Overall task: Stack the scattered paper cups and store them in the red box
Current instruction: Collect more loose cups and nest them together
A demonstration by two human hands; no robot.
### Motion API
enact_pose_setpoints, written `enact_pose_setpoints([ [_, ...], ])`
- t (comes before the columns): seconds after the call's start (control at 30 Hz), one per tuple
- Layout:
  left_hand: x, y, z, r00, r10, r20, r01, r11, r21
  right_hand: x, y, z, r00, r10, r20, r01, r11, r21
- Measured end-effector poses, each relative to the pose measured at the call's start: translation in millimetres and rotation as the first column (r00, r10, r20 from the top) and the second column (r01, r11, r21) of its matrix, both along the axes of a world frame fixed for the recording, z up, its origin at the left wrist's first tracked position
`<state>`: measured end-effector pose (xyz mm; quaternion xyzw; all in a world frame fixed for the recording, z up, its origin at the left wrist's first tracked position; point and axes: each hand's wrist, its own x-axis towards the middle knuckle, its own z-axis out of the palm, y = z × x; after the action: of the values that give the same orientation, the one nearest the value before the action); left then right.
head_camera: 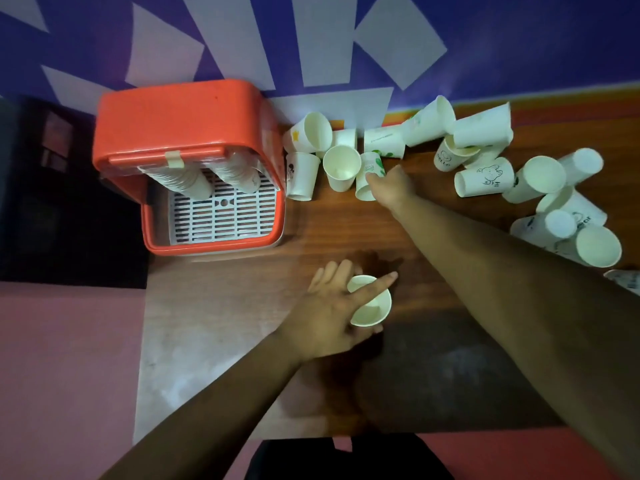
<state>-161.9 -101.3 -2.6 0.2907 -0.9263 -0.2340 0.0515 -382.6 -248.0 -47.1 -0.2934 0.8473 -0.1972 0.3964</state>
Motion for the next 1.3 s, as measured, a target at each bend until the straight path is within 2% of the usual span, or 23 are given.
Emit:
enact_pose_setpoints([
  [0.1,4.3,0.3,-4.7,0.999,-0.043,-0.006,0.043,0.997,0.067,2.5,-1.1,-10.3,0.999,-0.035,0.024,0.034,0.999,0.013],
  [0.17,7.6,4.0,-6.6,0.994,-0.106,0.036,0.104,0.994,0.041,3.1,-0.4,-12.7,0.999,-0.039,0.033,0.04,0.999,-0.007],
  [0.4,5.0,9.5,-17.6,0.997,-0.077,-0.006,0.076,0.997,-0.002,0.6,33.9,-2.1,0.986,-0.129,0.102,0.139,0.985,-0.1],
  [0.53,1.6,7.7,-21.6,0.99,0.115,-0.084,-0.101,0.982,0.159,-3.0,76.1,20.7,0.977,-0.162,0.141,0.183,0.971,-0.153],
  [0.63,1.1,-2.6,-12.0,0.973,0.204,-0.112,-0.161,0.938,0.307,-5.4,108.7,48.6,0.977,-0.128,0.172,0.165,0.962,-0.218],
  [0.7,1.1,-17.0,-5.1,0.943,0.293,-0.155,-0.21,0.891,0.403,-8.2,129.5,66.9,0.981,-0.063,0.181,0.113,0.953,-0.281],
  [0.77,0.4,-42.0,-0.8,0.874,0.435,-0.215,-0.321,0.852,0.414,-8.5,147.8,86.6,0.984,0.01,0.179,0.049,0.944,-0.325],
  [0.83,-3.3,-72.8,3.5,0.833,0.495,-0.247,-0.416,0.855,0.311,-6.7,164.1,104.7,0.983,0.1,0.156,-0.042,0.94,-0.339],
  [0.93,-14.9,-116.0,10.0,0.845,0.482,-0.231,-0.463,0.876,0.137,2.1,184.8,125.7,0.952,0.3,0.06,-0.266,0.909,-0.321],
  [1.1,-32.1,-159.7,6.5,0.886,0.458,-0.074,-0.458,0.889,0.017,20.0,198.3,121.4,0.805,0.565,-0.18,-0.593,0.769,-0.237],
  [1.23,-42.3,-172.0,-2.3,0.909,0.417,0.033,-0.417,0.909,0.0,36.8,195.7,95.1,0.701,0.614,-0.363,-0.71,0.65,-0.27],
  [1.3,-48.1,-173.3,-6.6,0.92,0.384,0.083,-0.385,0.923,-0.001,43.2,193.0,84.1,0.615,0.626,-0.479,-0.773,0.597,-0.212],
])
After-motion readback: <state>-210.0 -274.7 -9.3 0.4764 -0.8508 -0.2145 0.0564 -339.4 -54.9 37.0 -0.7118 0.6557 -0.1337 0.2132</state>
